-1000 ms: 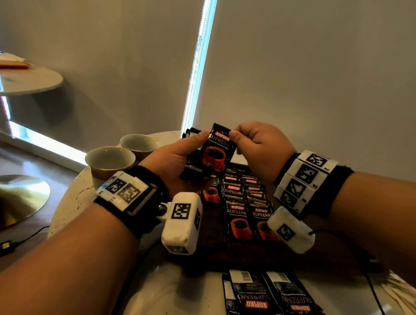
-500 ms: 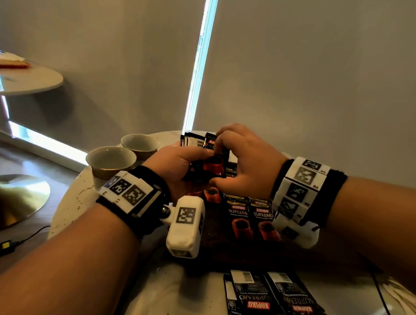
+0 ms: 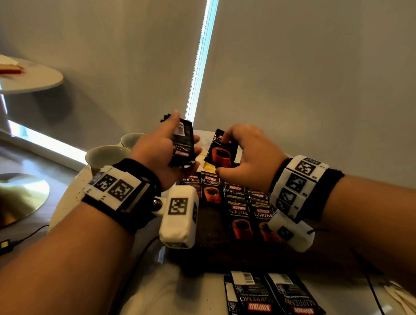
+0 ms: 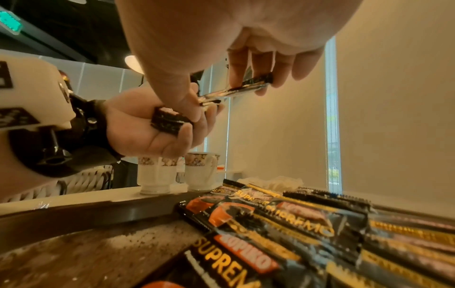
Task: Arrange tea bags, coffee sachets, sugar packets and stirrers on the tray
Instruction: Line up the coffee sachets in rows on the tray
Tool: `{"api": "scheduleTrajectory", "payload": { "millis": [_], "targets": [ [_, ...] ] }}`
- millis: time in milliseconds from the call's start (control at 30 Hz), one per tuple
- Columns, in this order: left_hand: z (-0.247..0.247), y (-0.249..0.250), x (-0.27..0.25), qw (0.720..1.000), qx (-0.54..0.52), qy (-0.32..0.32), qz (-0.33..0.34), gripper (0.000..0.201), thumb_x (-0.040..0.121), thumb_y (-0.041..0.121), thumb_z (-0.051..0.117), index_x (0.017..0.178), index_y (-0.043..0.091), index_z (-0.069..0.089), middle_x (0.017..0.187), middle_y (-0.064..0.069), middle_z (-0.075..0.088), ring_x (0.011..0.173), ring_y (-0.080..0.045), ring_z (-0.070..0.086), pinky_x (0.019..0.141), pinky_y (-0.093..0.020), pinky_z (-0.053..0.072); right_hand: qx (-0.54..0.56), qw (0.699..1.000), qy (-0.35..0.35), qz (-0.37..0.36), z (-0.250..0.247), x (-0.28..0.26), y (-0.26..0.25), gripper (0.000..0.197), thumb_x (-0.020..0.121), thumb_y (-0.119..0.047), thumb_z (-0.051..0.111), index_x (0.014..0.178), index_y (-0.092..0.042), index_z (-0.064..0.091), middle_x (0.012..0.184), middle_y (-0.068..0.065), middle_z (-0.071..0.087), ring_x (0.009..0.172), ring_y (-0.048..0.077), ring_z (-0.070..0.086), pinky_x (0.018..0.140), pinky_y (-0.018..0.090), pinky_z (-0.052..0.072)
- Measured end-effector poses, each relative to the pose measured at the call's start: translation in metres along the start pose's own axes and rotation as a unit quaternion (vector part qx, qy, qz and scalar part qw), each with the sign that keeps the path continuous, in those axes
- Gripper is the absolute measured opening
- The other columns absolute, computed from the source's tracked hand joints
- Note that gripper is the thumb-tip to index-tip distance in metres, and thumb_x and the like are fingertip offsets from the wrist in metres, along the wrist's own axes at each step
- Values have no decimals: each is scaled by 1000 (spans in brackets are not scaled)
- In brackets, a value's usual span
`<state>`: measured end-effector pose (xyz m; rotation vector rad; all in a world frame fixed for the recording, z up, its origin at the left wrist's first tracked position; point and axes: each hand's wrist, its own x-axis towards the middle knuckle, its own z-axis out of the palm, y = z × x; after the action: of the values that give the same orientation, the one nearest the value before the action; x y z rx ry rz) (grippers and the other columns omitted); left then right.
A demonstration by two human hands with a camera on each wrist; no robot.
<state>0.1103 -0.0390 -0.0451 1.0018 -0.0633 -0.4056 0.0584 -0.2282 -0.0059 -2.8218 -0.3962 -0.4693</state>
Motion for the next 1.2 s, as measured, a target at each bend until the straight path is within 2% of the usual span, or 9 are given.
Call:
{"api": "scheduleTrajectory", "payload": {
  "millis": [100,167,200,367,433,633,767,1000,1200],
  "targets": [
    [-8,12,-2,1000,-24,5,0,76,94,71,41,121,5,64,84,-6,71,70,-18,69,67,-34,57,14,998,-62,15,8,1,-3,51,71,-34,82,114,-21,58,109,-6,56,96,10,56,80,25,53],
    [-12,17,-4,999,-50,-14,-8,76,97,70,35,120,3,64,87,-8,71,68,-19,69,65,-34,58,-15,993,-117,9,14,3,-8,53,71,-35,84,115,-22,58,106,-9,54,90,6,54,72,19,48],
    [-13,19,-6,997,-67,-28,-13,75,98,68,34,119,2,64,89,-9,71,69,-19,69,64,-34,58,-32,989,-142,2,18,5,-10,52,72,-36,83,115,-22,58,106,-9,52,89,6,53,72,19,47],
    [-16,22,-12,989,-121,-80,-20,72,101,63,30,103,2,68,86,-7,69,67,-17,67,61,-30,57,-98,970,-222,-19,38,13,-22,59,71,-41,82,121,-26,55,118,-7,49,105,13,51,88,35,55],
    [-15,22,-14,988,-126,-86,-19,71,101,62,31,102,2,68,86,-6,69,67,-17,67,61,-29,57,-103,967,-231,-24,42,15,-24,60,72,-42,82,123,-25,55,119,-6,49,106,13,50,89,35,55],
    [-14,20,-12,987,-129,-88,-23,68,101,62,31,114,3,63,88,-5,69,68,-17,67,60,-30,57,-113,964,-239,-13,51,20,-26,59,71,-46,83,120,-27,57,114,-8,49,101,12,51,87,34,55],
    [-13,19,-11,988,-123,-84,-26,69,101,63,31,117,4,62,87,-7,70,68,-18,68,59,-31,58,-109,963,-247,-8,53,22,-26,63,71,-46,84,124,-27,57,117,-8,50,104,12,51,88,33,55],
    [-14,18,-12,988,-124,-80,-32,66,100,59,35,125,2,60,90,-9,70,68,-20,68,59,-31,57,-94,964,-250,-4,56,23,-28,61,75,-42,82,128,-23,58,118,-6,53,104,12,52,83,24,51],
    [-13,16,-13,989,-118,-82,-35,64,98,52,39,128,-1,60,91,-11,70,67,-21,68,61,-30,57,-109,966,-234,-10,54,23,-27,65,70,-53,82,126,-29,58,120,-7,50,109,13,48,91,35,53]
  ]
}}
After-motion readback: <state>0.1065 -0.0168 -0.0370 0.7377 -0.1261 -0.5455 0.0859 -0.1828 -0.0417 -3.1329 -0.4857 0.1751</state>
